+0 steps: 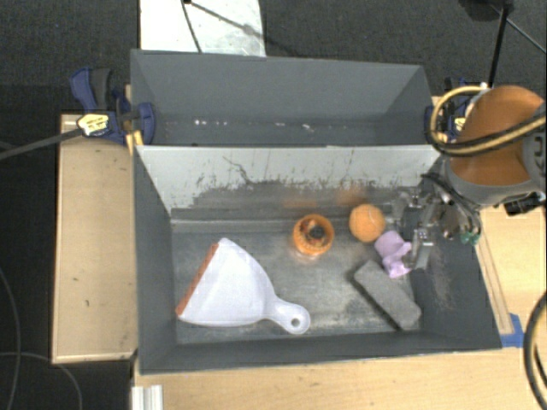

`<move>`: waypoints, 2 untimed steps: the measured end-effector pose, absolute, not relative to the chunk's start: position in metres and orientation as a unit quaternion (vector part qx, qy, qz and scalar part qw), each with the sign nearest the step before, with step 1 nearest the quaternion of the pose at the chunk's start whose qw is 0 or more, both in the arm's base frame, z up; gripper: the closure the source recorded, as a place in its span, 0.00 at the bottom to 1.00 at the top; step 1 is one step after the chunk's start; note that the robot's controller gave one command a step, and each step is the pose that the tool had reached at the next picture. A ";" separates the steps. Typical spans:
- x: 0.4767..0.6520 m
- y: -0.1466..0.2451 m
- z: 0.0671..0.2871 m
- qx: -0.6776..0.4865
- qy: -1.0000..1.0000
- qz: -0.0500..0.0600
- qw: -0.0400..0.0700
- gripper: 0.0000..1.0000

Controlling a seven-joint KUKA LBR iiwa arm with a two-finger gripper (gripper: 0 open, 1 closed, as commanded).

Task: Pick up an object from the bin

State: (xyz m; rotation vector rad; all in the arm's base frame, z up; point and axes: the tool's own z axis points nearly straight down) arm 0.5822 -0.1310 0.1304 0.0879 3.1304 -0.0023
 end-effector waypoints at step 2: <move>0.580 -0.123 0.072 0.182 0.983 0.000 0.002 1.00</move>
Offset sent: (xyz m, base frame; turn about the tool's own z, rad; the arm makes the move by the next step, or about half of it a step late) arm -0.0035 0.0079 -0.0604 0.3133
